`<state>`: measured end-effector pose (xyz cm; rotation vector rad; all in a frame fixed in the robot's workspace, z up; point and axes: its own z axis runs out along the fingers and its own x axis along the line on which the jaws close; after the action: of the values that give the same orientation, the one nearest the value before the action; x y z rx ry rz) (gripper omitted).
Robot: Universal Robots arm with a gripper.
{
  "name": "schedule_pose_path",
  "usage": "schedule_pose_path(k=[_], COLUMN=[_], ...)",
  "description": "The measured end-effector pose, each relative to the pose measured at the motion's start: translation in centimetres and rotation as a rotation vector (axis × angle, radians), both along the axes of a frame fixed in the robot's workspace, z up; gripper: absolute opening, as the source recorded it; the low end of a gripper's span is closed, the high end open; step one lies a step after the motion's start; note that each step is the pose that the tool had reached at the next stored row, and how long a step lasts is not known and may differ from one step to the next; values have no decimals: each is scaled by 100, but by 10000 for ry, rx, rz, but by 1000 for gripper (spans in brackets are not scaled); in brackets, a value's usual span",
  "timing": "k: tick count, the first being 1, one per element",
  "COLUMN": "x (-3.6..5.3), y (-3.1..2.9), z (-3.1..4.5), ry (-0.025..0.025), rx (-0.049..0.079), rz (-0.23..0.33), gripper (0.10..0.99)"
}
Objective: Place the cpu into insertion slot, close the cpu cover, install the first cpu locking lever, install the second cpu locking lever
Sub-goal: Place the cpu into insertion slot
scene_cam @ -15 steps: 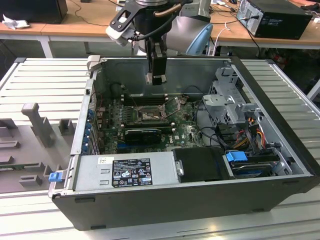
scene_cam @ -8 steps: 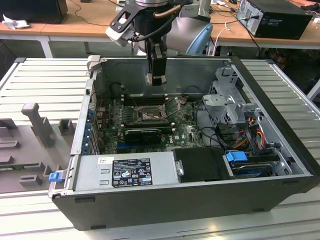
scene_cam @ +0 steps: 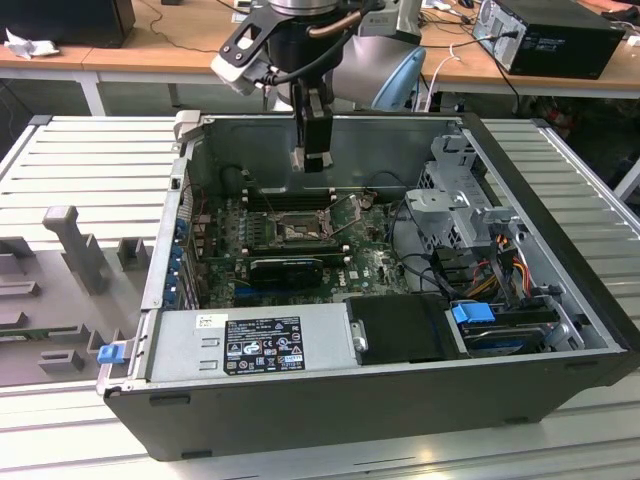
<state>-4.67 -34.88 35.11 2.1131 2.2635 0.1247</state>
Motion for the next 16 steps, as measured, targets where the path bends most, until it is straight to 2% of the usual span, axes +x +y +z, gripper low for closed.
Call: schedule_pose_path(k=[16], x=[0], y=[0], z=[-32], ry=[0], rx=[0], rz=[-75], gripper=[529])
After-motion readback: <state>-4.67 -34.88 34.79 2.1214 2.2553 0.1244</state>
